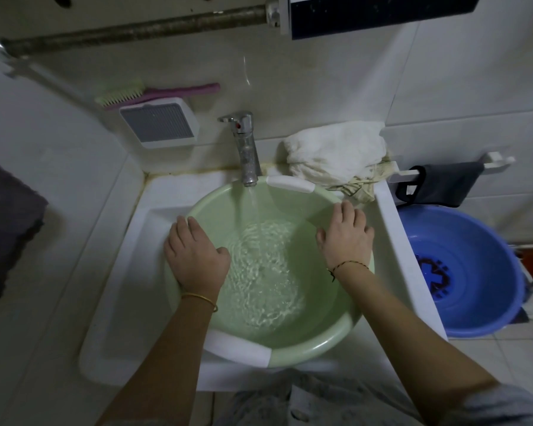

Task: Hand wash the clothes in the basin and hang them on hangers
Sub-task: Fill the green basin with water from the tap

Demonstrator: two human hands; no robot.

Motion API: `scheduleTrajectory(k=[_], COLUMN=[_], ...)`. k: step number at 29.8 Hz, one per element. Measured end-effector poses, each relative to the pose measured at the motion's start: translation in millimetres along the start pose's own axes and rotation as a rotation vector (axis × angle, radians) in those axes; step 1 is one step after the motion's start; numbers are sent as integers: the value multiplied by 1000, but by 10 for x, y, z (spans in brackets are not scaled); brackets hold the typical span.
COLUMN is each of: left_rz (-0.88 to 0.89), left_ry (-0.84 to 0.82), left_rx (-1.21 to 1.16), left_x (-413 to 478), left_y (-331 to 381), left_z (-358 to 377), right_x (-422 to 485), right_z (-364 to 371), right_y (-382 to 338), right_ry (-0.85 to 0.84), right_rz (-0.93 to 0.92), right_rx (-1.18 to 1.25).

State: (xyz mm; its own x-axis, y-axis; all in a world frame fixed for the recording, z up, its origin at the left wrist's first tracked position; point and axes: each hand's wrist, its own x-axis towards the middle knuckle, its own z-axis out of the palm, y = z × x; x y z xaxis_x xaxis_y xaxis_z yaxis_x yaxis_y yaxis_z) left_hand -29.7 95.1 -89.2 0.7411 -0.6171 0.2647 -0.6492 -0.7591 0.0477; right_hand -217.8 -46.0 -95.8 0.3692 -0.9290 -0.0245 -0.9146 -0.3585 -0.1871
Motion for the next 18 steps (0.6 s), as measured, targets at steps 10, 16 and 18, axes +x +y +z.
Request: scheduleTrajectory(k=[10, 16, 18], left_rz=[-4, -11, -12], left_ry=[-2, -9, -5], left_rx=[-9, -16, -16], left_x=[9, 4, 7], left_y=[0, 4, 1], left_z=[5, -5, 2], right_x=[9, 5, 7], right_z=[2, 3, 4], right_y=[7, 8, 9], right_ry=[2, 1, -2], right_rz=[-1, 3, 3], right_rx=[3, 3, 3])
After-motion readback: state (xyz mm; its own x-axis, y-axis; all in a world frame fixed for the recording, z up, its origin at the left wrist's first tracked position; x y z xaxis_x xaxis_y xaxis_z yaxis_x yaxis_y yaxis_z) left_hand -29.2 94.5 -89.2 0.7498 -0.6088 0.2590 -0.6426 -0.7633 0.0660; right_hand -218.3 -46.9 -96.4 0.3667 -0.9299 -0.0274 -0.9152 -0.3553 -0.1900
